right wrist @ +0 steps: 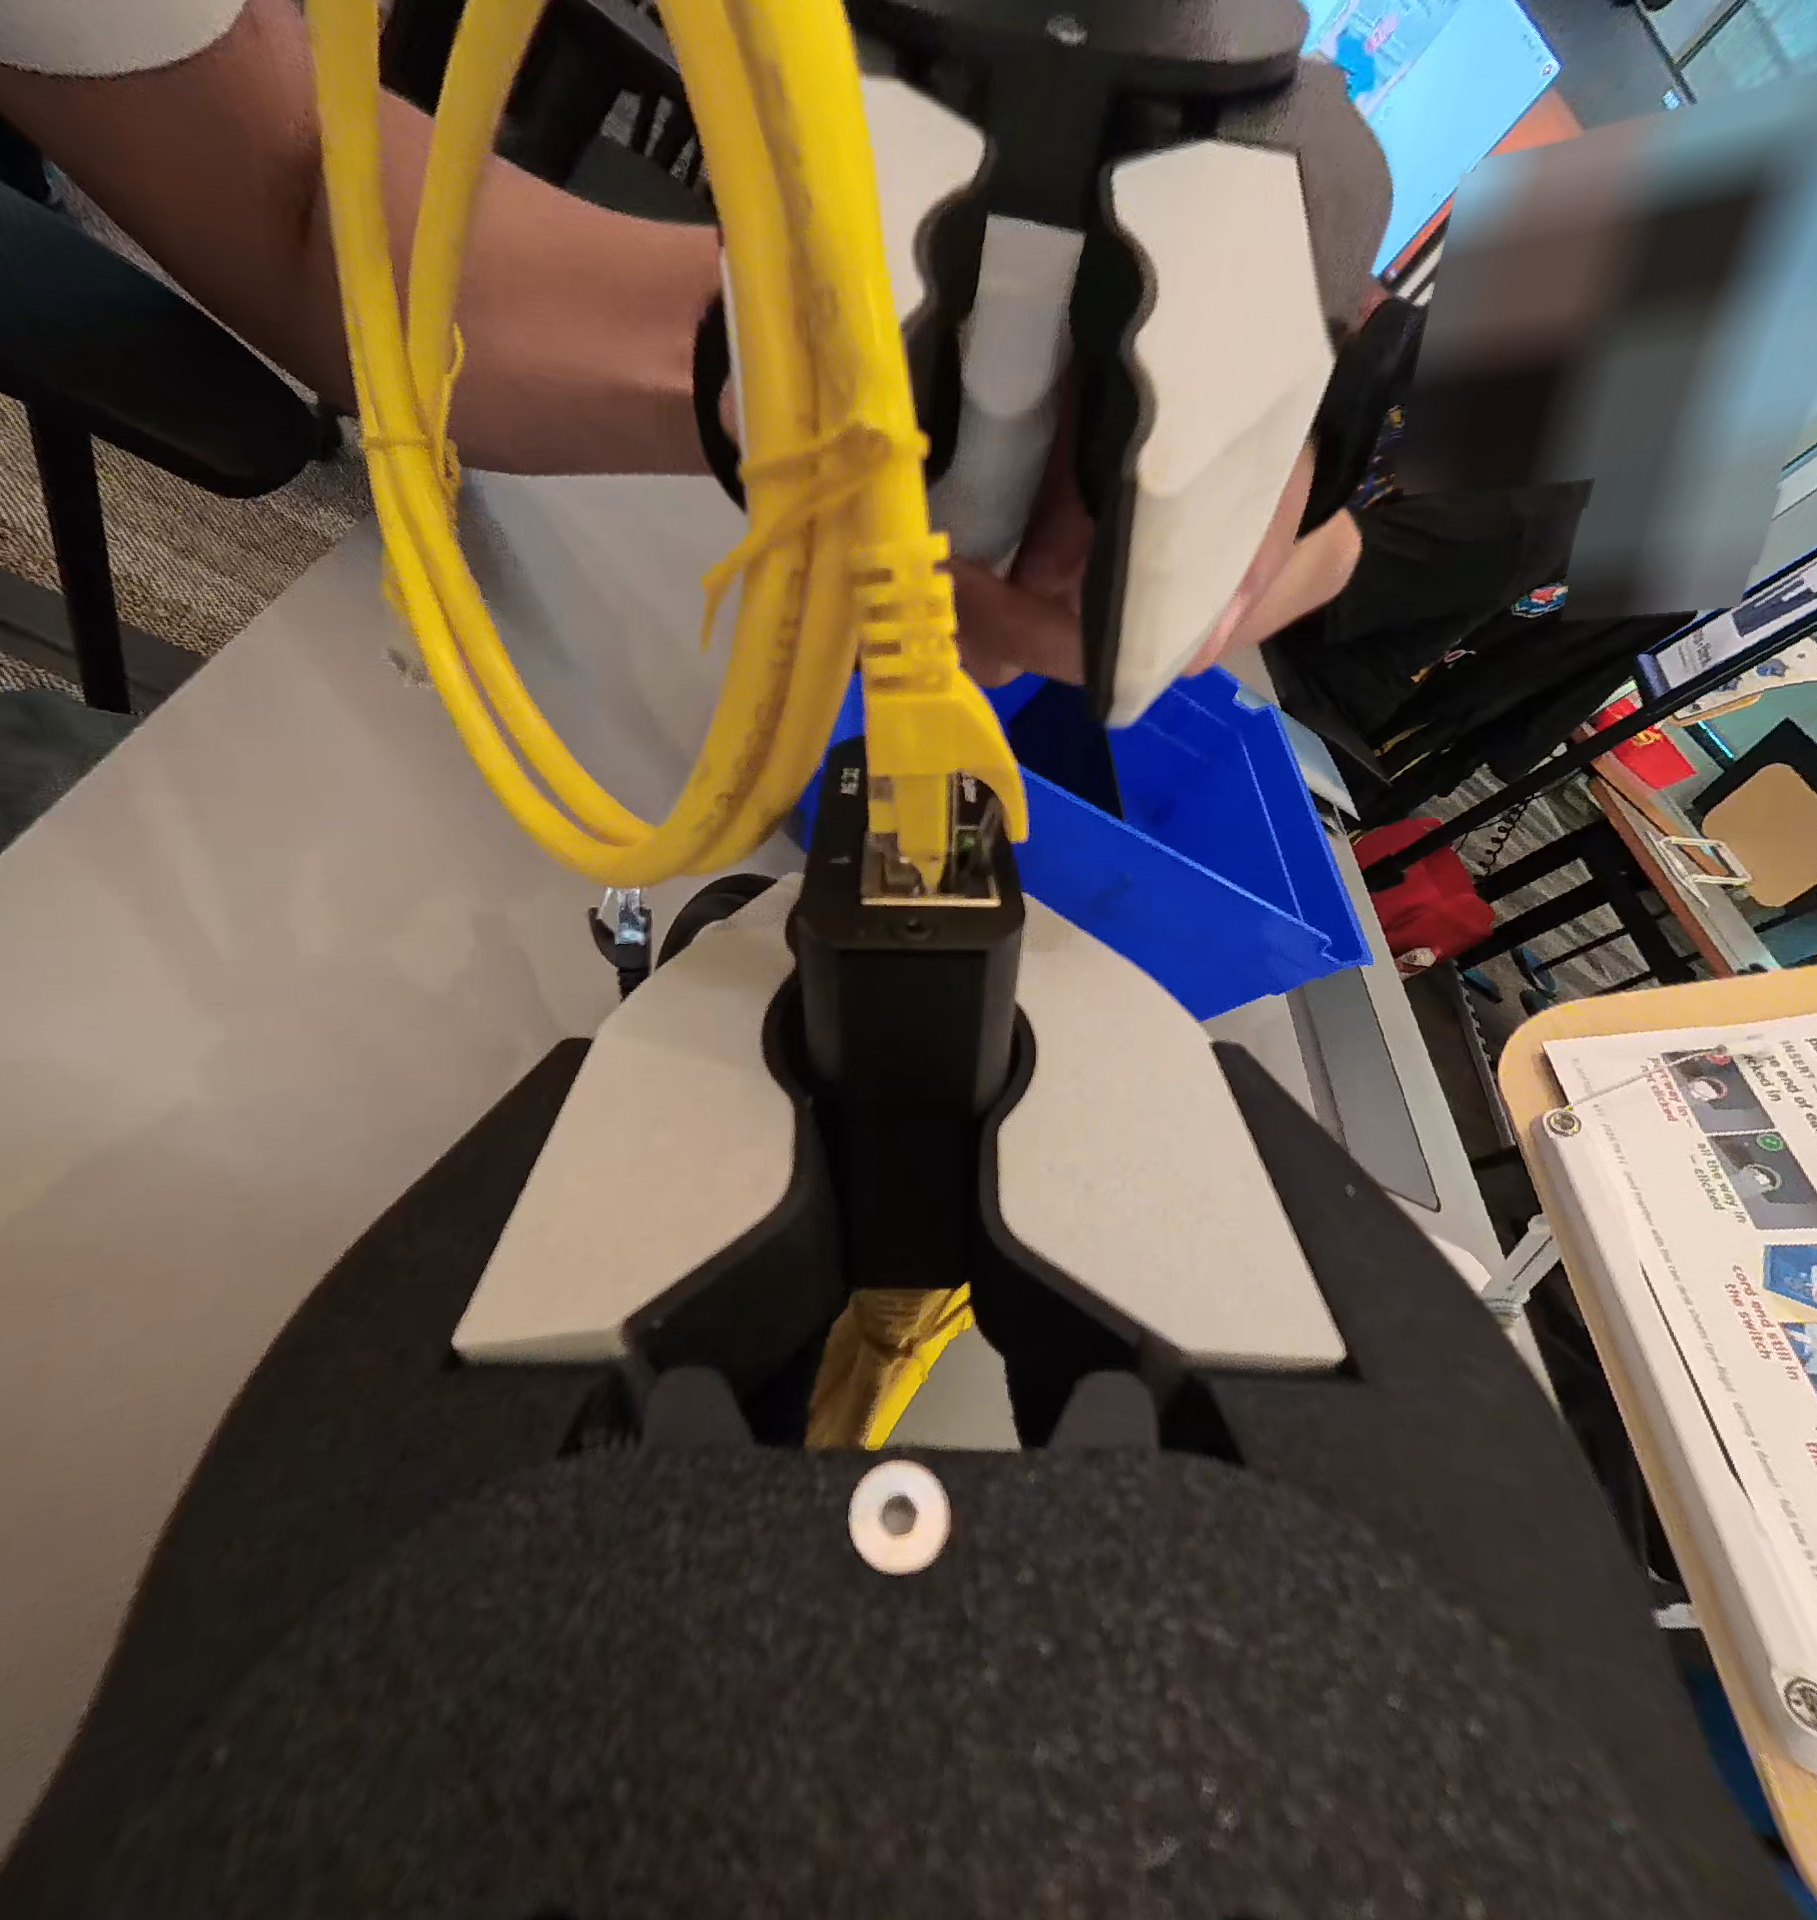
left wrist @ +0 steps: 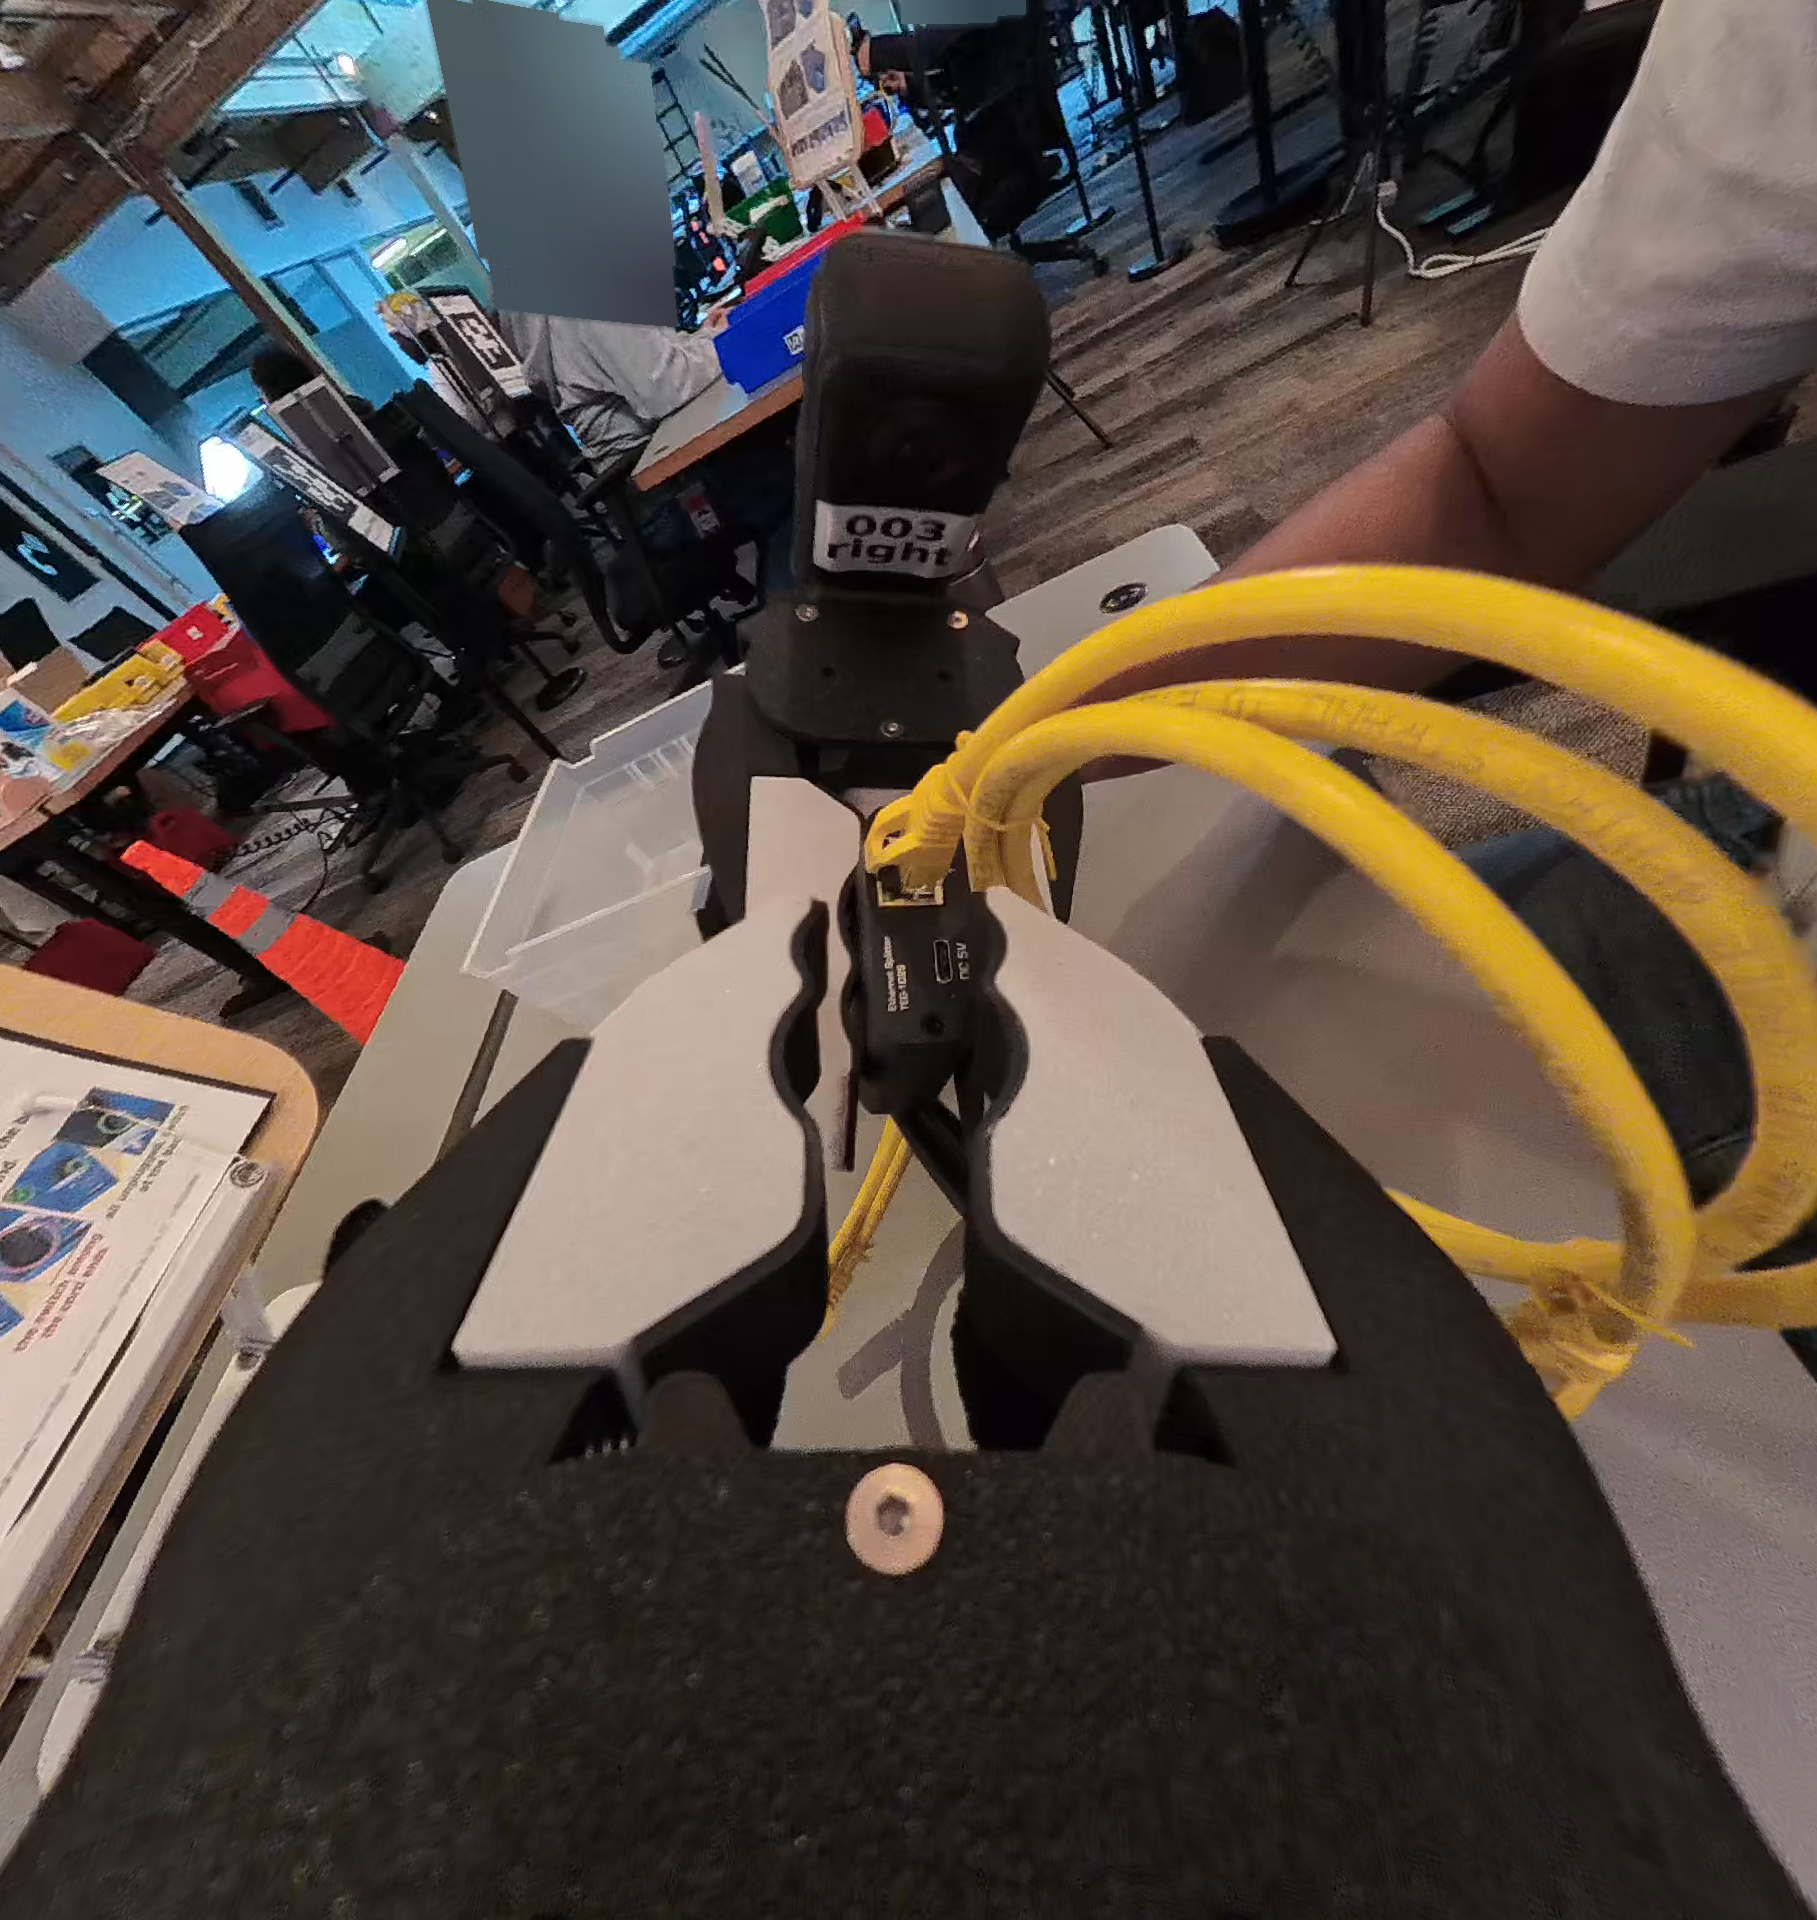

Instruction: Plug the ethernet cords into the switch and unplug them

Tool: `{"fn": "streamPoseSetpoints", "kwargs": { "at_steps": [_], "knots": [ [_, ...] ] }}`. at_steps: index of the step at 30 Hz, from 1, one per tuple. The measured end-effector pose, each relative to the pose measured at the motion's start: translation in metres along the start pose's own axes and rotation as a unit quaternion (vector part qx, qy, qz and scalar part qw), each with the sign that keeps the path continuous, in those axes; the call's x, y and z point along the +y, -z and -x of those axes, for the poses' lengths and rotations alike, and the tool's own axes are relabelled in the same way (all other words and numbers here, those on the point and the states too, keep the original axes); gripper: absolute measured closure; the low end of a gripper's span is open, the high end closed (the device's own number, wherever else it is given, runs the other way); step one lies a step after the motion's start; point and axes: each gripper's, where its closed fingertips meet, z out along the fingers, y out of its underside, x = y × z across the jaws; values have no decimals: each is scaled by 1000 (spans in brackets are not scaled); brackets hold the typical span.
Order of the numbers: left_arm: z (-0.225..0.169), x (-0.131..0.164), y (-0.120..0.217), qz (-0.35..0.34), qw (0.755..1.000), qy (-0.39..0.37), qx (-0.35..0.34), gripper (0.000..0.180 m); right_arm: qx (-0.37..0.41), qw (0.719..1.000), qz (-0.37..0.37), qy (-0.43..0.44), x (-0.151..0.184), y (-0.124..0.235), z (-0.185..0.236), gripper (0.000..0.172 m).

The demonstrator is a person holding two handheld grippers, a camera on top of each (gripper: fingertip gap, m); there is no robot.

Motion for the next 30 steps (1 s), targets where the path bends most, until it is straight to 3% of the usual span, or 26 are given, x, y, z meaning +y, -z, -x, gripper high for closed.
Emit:
{"fn": "streamPoseSetpoints", "kwargs": {
  "at_steps": [6,16,22,30],
  "knots": [
    [-4,2,-14,2,1000,-22,1,157,-2,1000,-2,0,-3,0,1,146],
    [2,-11,-20,-112,990,-47,-72,166,7,999,-30,-12,-12,2,-3,146],
    [4,-7,-22,-152,983,-73,-72,167,34,999,-2,7,-2,4,-10,146],
    [6,-12,-17,-200,976,-33,-83,166,30,1000,0,-1,-4,2,-10,146]
  ]
}}
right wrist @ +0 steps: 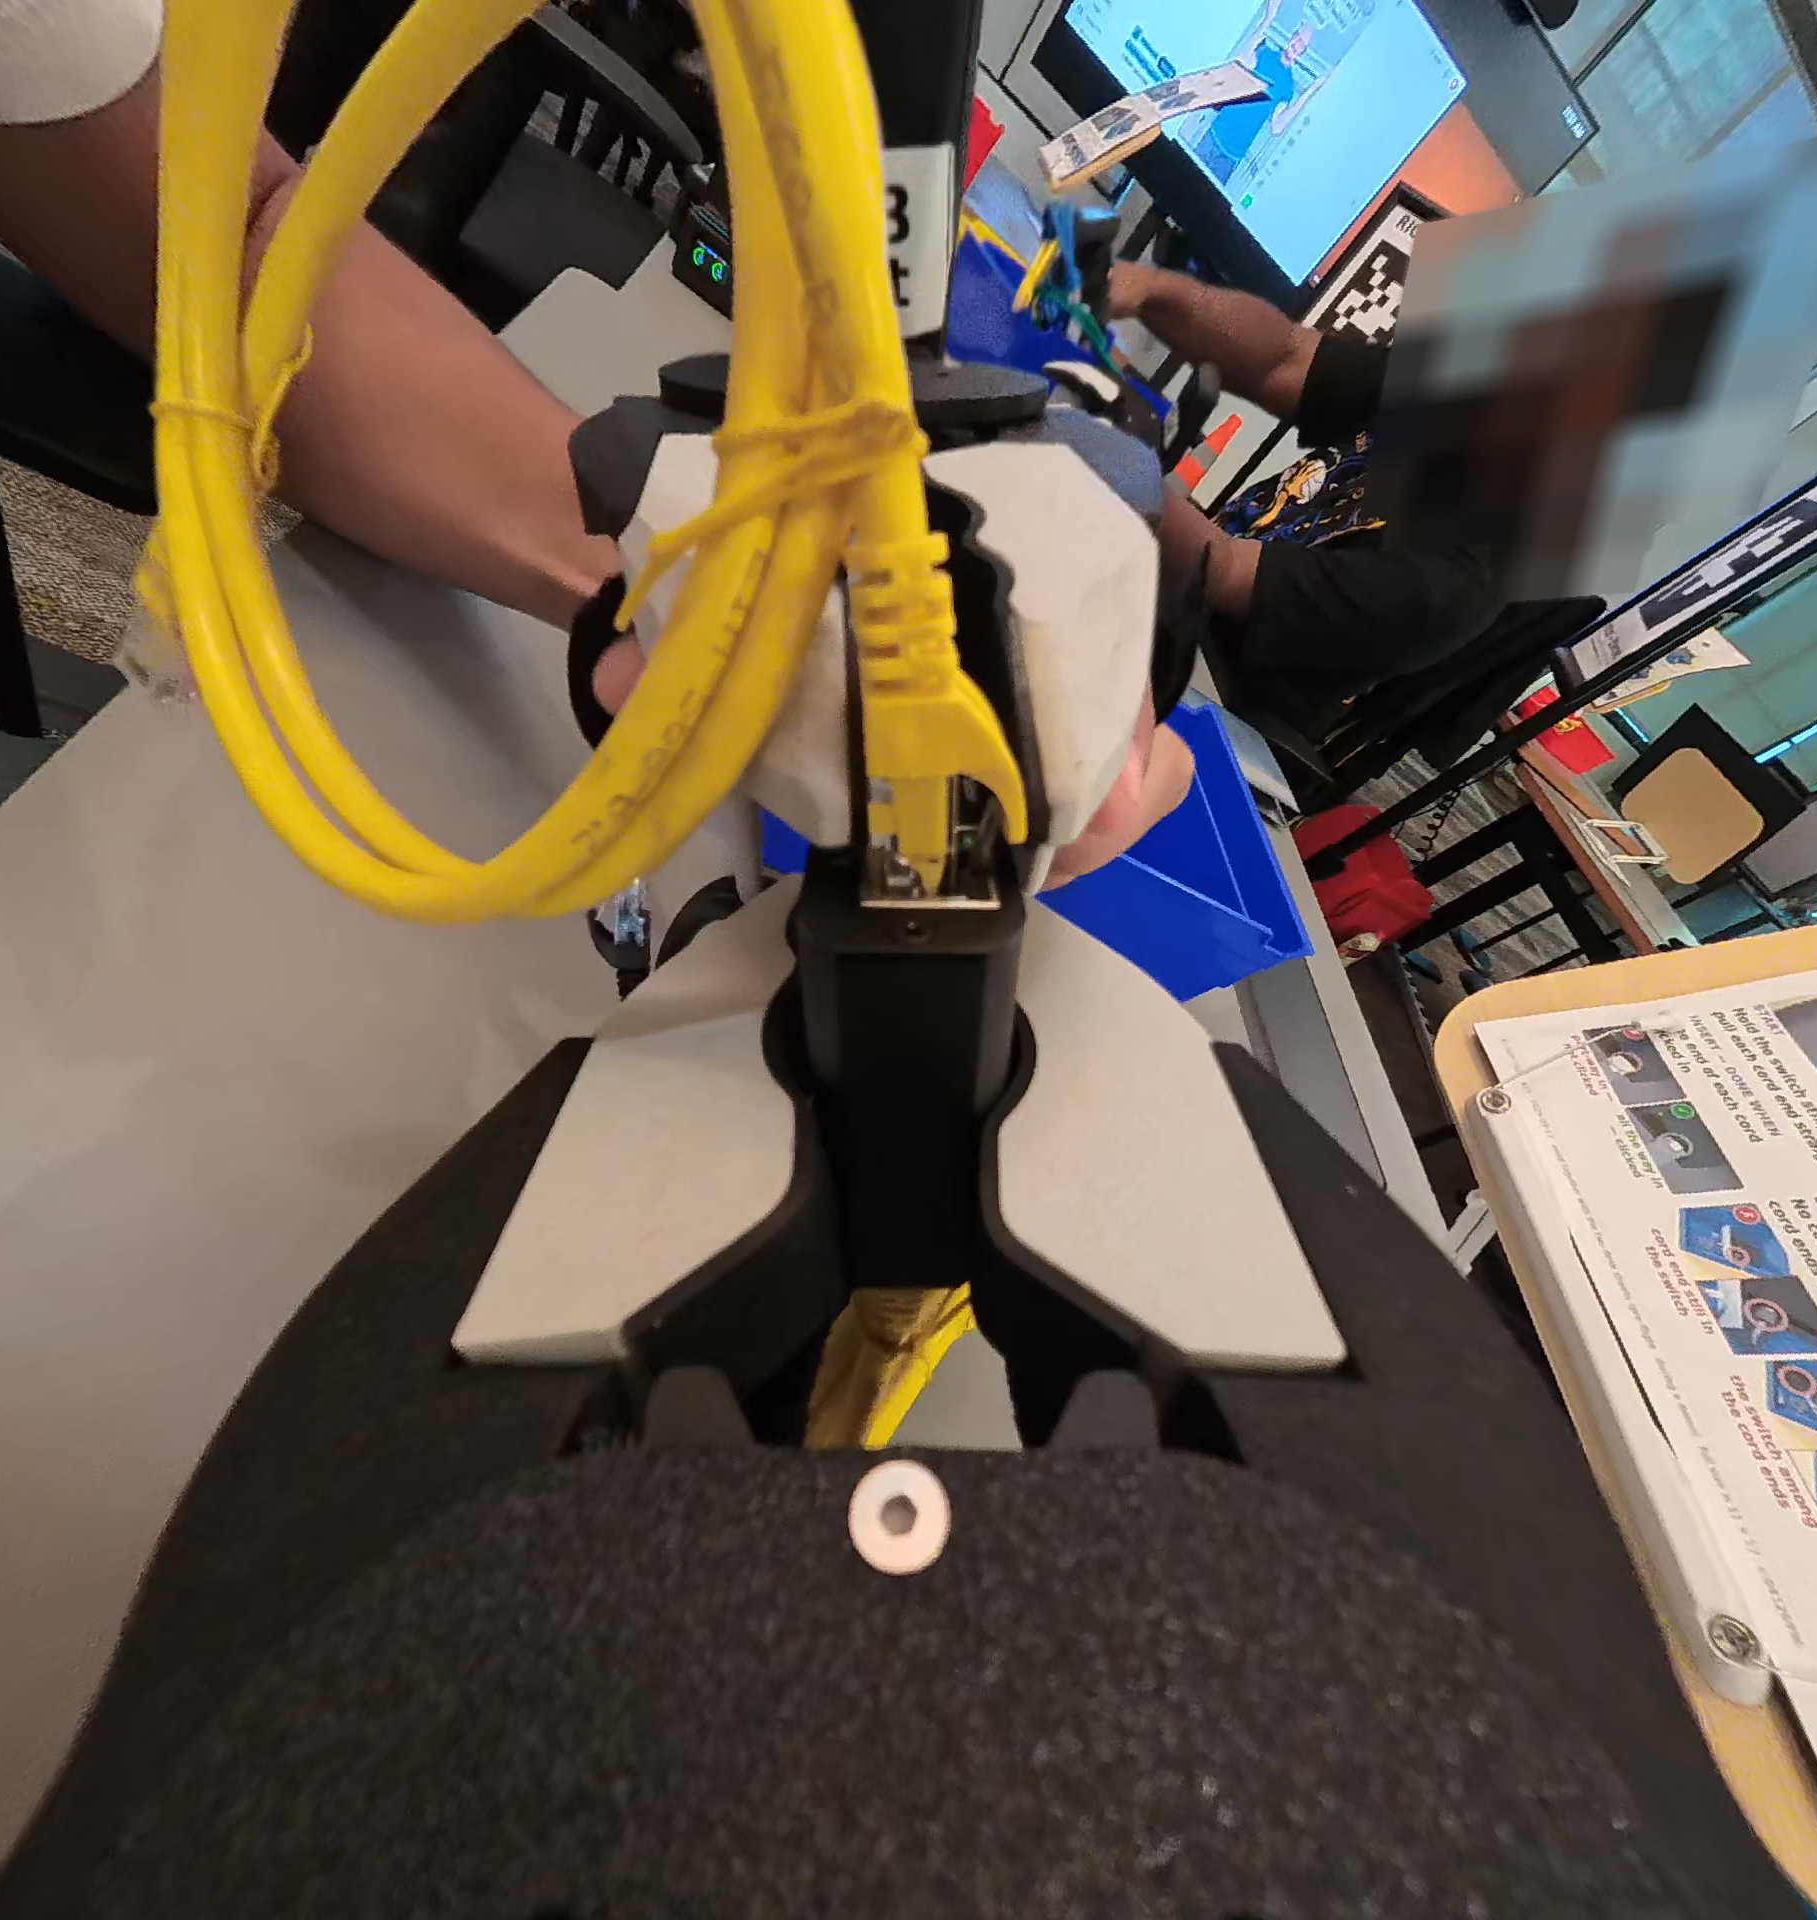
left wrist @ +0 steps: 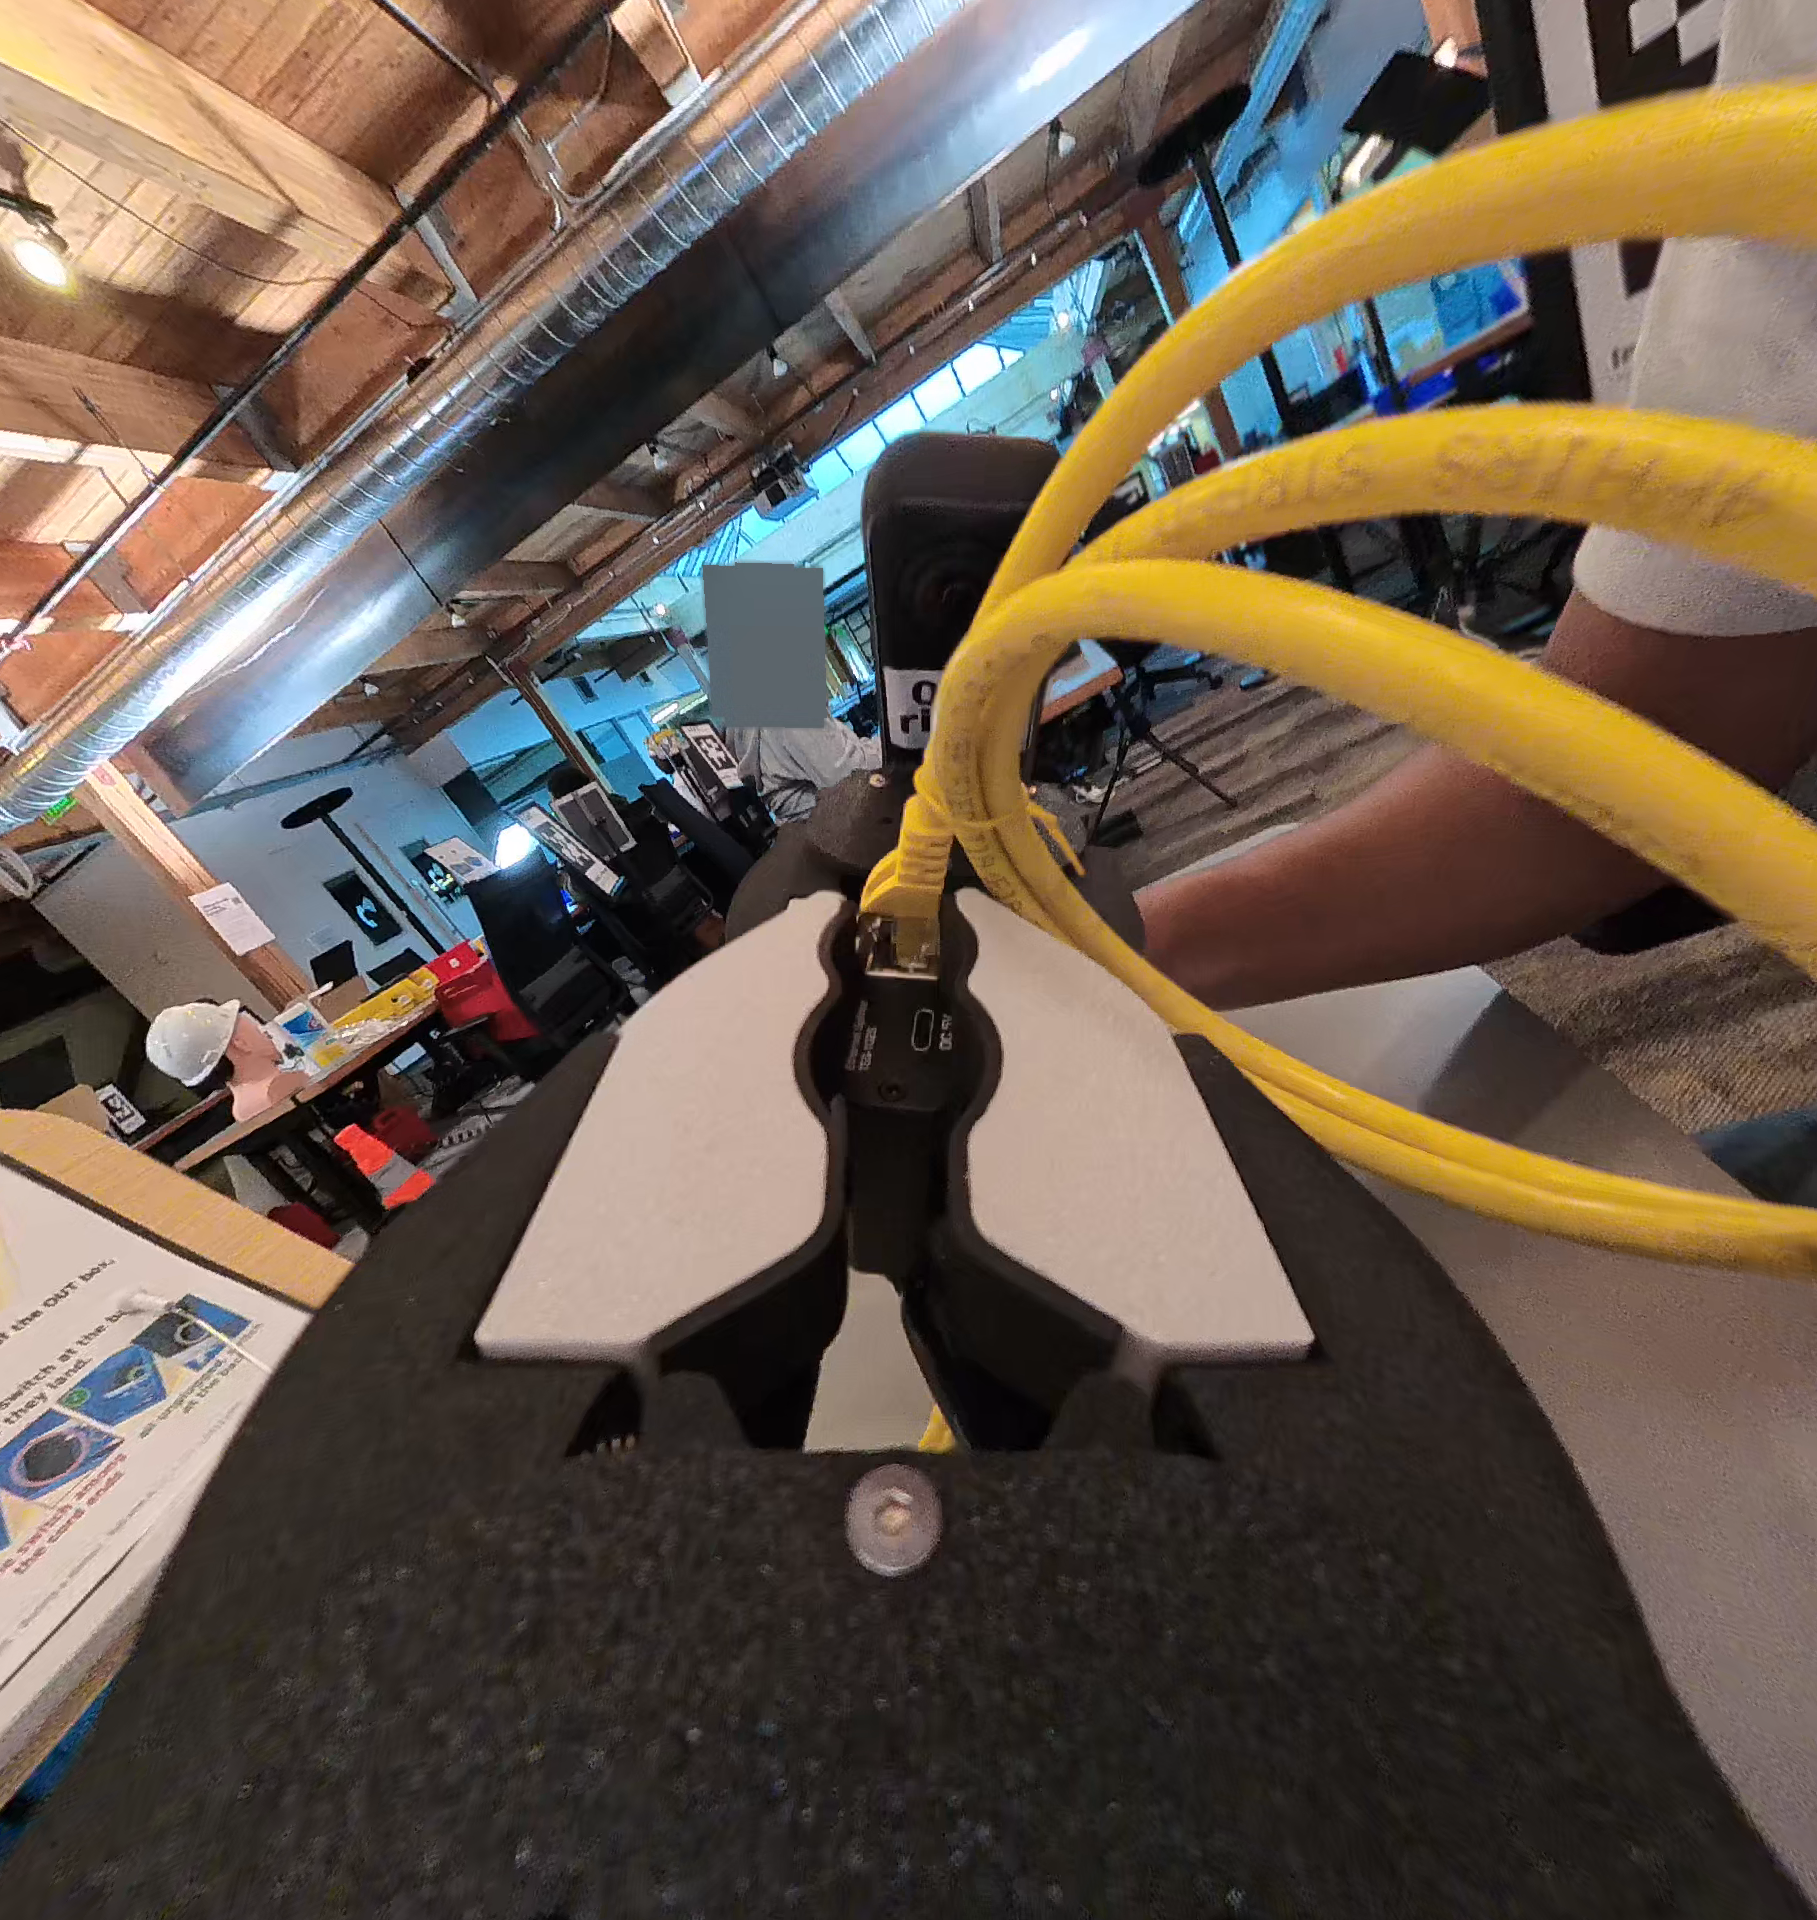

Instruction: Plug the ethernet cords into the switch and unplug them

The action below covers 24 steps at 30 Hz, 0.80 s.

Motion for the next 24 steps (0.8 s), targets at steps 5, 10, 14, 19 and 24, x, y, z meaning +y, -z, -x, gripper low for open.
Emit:
{"fn": "streamPoseSetpoints", "kwargs": {
  "at_steps": [5,10,14,19,24],
  "knots": [
    [3,-7,1,-16,1000,-12,-24,159,-4,1000,-1,-3,-3,0,1,145],
    [-4,-8,-2,-21,1000,-8,-6,166,-9,1000,3,2,-3,0,4,146],
    [-4,-5,-2,-12,1000,-5,12,167,-5,1000,11,9,0,-1,4,145],
    [-4,1,2,1,998,31,52,166,0,999,34,17,7,-5,5,145],
    [-3,5,2,6,996,70,49,166,22,999,40,27,12,-6,-1,145]
  ]
}}
